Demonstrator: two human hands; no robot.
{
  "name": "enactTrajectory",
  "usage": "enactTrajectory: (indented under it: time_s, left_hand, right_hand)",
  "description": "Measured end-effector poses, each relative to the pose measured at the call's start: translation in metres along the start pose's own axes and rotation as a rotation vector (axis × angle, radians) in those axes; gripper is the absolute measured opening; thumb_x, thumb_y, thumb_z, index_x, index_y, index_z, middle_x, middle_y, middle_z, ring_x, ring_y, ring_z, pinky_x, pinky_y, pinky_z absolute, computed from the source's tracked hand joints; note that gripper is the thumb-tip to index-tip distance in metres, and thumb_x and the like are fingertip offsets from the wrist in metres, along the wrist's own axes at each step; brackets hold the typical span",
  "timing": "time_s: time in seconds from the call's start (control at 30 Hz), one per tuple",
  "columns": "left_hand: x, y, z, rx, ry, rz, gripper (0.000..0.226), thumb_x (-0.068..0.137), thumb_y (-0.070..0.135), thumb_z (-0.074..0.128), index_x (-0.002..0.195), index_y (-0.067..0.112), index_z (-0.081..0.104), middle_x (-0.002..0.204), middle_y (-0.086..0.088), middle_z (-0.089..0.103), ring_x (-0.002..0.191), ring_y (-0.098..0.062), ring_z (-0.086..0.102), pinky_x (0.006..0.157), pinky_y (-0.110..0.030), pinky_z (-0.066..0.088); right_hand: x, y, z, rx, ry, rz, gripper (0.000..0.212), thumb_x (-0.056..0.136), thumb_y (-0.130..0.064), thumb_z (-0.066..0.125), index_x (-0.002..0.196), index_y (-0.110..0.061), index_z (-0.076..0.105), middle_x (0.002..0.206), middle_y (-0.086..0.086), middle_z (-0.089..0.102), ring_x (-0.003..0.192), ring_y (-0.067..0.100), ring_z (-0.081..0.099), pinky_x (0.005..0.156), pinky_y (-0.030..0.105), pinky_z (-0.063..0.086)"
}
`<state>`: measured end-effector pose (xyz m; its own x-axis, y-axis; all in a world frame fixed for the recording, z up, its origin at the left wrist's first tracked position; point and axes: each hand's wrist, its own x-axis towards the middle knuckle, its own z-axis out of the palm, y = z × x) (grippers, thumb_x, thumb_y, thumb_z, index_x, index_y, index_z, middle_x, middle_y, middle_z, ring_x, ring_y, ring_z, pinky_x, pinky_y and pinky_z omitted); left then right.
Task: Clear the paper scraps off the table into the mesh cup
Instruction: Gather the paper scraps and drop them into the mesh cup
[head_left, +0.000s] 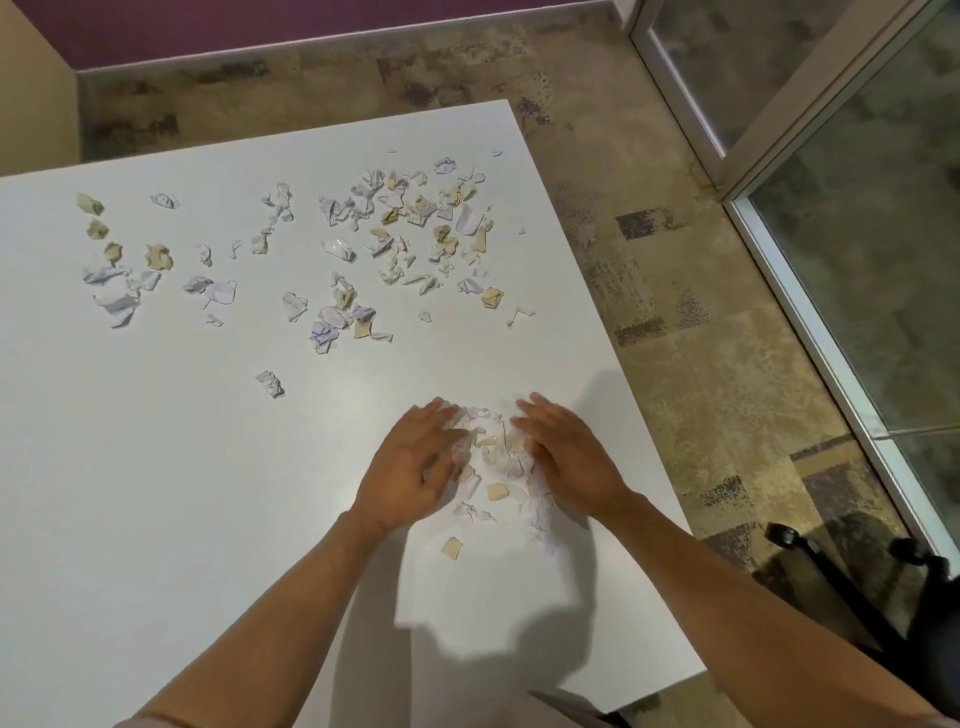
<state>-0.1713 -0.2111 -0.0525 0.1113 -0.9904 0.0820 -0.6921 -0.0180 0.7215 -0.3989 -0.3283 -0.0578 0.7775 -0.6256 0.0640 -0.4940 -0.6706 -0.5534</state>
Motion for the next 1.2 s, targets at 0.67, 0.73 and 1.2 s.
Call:
enactTrajectory:
  time_s: [0.67,0.73,1.2]
  left_hand:
    - [-0.025,0.013,0.016,0.216,-0.457,-0.065,0.118,0.065,0.059,0.079,0.155,0.032,0.007,0.161,0.006,-0.012,0.151,-0.019,-0.005,0.122,-0.036,0.010]
    - [-0.034,0.019,0.014,0.289,-0.431,-0.115,0.120,0.062,0.057,0.081,0.153,0.040,0.005,0.163,0.003,-0.012,0.151,-0.019,0.001,0.119,-0.037,0.019]
    - [-0.018,0.053,0.032,0.356,-0.422,-0.336,0.085,0.081,0.036,0.075,0.149,0.042,0.025,0.161,-0.010,-0.003,0.132,-0.035,0.028,0.094,-0.043,0.048]
  right_hand:
    - [-0.033,-0.030,0.004,-0.111,-0.242,0.143,0.080,0.087,-0.055,0.057,0.149,-0.010,0.031,0.157,0.009,0.027,0.146,0.026,0.022,0.114,0.047,0.028]
    - [-0.043,-0.033,-0.003,-0.174,-0.273,0.291,0.095,0.075,-0.071,0.056,0.152,-0.024,0.023,0.160,0.002,0.020,0.144,0.024,0.022,0.111,0.045,0.031]
    - [-0.032,-0.063,0.011,-0.055,-0.271,0.525,0.089,0.078,-0.025,0.079,0.150,-0.028,0.026,0.141,0.012,0.034,0.121,0.029,0.042,0.099,0.036,0.045]
